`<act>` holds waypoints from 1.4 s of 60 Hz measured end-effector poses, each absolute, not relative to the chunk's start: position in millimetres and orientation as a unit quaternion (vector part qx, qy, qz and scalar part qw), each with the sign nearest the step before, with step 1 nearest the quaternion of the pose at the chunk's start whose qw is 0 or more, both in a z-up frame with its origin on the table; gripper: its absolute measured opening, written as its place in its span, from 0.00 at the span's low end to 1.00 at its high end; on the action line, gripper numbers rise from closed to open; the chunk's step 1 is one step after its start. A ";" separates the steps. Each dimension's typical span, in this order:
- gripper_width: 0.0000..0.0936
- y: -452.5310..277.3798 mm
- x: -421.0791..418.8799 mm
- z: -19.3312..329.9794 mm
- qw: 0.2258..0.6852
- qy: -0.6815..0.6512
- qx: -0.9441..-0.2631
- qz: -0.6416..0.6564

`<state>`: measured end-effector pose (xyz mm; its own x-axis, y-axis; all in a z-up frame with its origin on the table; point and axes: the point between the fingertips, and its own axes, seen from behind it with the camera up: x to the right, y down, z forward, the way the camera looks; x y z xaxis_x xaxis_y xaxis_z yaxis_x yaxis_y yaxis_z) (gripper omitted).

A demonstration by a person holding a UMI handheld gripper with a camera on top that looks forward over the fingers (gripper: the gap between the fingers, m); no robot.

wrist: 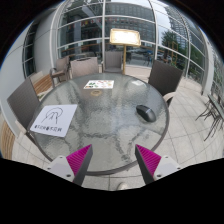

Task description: Arrange mouse

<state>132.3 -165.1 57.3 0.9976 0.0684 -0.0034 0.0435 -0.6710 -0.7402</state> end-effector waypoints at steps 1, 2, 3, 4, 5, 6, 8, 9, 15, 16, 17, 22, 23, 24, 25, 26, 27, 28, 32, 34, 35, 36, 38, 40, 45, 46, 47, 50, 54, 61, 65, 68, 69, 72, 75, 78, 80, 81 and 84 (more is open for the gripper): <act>0.92 -170.3 135.9 70.6 0.396 -0.026 -0.918 0.010; 0.92 -160.3 151.5 53.5 0.397 -0.023 -0.918 0.007; 0.92 -157.4 160.8 49.1 0.394 -0.020 -0.919 0.002; 0.93 -153.4 169.7 44.5 0.392 -0.017 -0.920 -0.003; 0.93 -149.4 178.3 40.3 0.389 -0.014 -0.921 -0.007; 0.92 -144.9 186.9 36.1 0.387 -0.012 -0.922 -0.011; 0.92 -131.3 203.7 33.9 0.381 -0.007 -0.925 -0.019; 0.93 -128.0 211.6 29.0 0.381 -0.005 -0.924 -0.022; 0.91 -88.0 246.8 15.9 0.375 0.007 -0.926 -0.032; 0.91 -83.2 250.6 11.6 0.374 0.007 -0.927 -0.032; 0.92 -76.4 254.7 8.9 0.374 0.008 -0.927 -0.033; 0.91 -40.4 273.6 0.9 0.373 0.005 -0.927 -0.039; 0.91 -33.1 276.6 -0.1 0.374 0.004 -0.927 -0.040; 0.91 -26.0 279.2 -1.4 0.374 0.003 -0.926 -0.040; 0.92 -19.0 282.0 -2.6 0.375 0.002 -0.926 -0.039; 0.91 -11.9 284.5 -4.0 0.375 0.001 -0.926 -0.039; 0.92 -5.4 286.5 -5.2 0.374 0.001 -0.927 -0.039; 0.92 0.2 287.1 -6.5 0.373 0.001 -0.927 -0.038; 0.92 24.2 296.3 -7.8 0.370 -0.003 -0.929 -0.035; 0.93 34.0 297.2 -11.9 0.368 -0.004 -0.929 -0.034; 0.93 39.7 296.8 -12.8 0.365 -0.006 -0.931 -0.029; 0.93 44.2 297.6 -13.5 0.363 -0.006 -0.931 -0.026; 0.92 52.7 299.3 -14.1 0.362 -0.005 -0.932 -0.021; 0.90 59.5 299.5 -14.7 0.363 -0.002 -0.932 -0.016; 0.80 73.4 306.4 -15.8 0.365 0.006 -0.931 -0.015; 0.77 75.5 307.7 -15.7 0.365 0.008 -0.931 -0.013; 0.74 78.4 306.9 -16.2 0.366 0.011 -0.930 -0.010; 0.68 81.6 306.9 -17.4 0.366 0.024 -0.931 -0.002; 0.62 85.6 309.0 -17.5 0.368 0.025 -0.929 -0.007; 0.49 87.4 303.9 -18.1 0.370 0.017 -0.929 -0.009; 0.44 86.7 303.3 -18.5 0.364 0.018 -0.931 -0.012; 0.38 88.1 303.8 -19.5 0.353 0.022 -0.935 -0.014; 0.36 88.1 304.0 -19.0 0.349 0.024 -0.937 -0.016; 0.34 83.8 303.9 -11.4 0.340 0.030 -0.939 -0.028; 0.34 87.8 301.1 15.0 0.349 0.020 -0.936 -0.046; 0.34 98.3 291.1 62.5 0.380 0.024 -0.923 -0.057; 0.34 106.6 275.1 96.8 0.403 0.022 -0.913 -0.055; 0.34 115.5 266.5 112.8 0.415 0.022 -0.908 -0.054; 0.34 118.2 239.3 169.4 0.451 0.020 -0.891 -0.053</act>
<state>239.3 118.2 169.4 0.9936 -0.0828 0.0769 0.0129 -0.5932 -0.8049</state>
